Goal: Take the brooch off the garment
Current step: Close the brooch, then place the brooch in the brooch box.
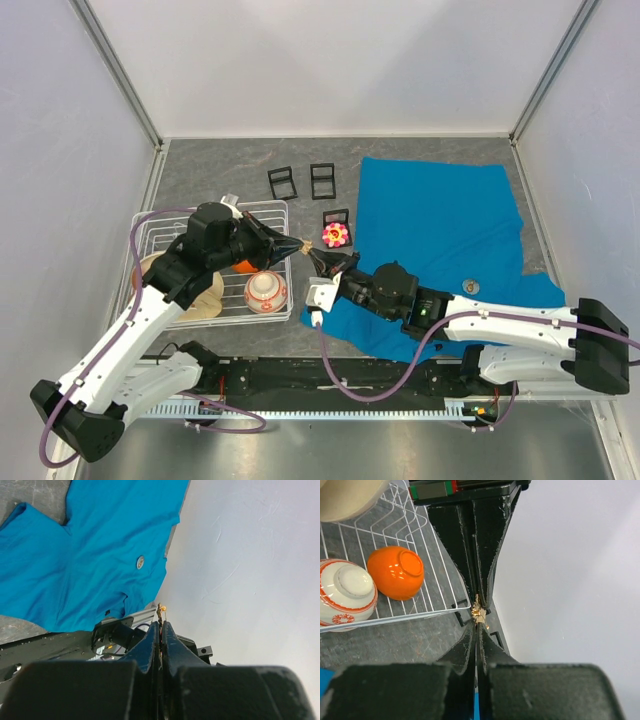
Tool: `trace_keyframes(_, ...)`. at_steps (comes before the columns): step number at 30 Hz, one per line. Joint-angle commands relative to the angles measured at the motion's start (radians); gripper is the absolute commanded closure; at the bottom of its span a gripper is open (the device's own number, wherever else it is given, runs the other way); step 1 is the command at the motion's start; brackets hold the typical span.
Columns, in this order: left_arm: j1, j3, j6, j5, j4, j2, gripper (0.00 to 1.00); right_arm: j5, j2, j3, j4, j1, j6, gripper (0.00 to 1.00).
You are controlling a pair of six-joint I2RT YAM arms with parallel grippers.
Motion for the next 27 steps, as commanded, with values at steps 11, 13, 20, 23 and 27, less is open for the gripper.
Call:
trace_keyframes(11, 0.06, 0.094, 0.379, -0.14, 0.129, 0.01, 0.13, -0.153, 0.056, 0.025, 0.052, -0.281, 0.43, 1.0)
trace_keyframes(13, 0.097, 0.111, 0.451, -0.146, 0.148, 0.007, 0.1, -0.222, 0.085, 0.049, 0.052, -0.363, 0.516, 1.0)
trace_keyframes(20, 0.115, 0.071, 0.683, 0.019, 0.28, -0.023, 0.11, -0.599, 0.442, 0.218, 0.143, -0.777, 0.951, 1.0)
trace_keyframes(23, 0.115, 0.02, 0.681, 0.082, 0.31, -0.016, 0.12, -0.707, 0.617, 0.319, 0.249, -0.878, 1.161, 1.0)
trace_keyframes(27, 0.115, -0.02, 0.666, 0.131, 0.359, 0.015, 0.13, -0.885, 0.858, 0.459, 0.478, -0.962, 1.576, 1.0)
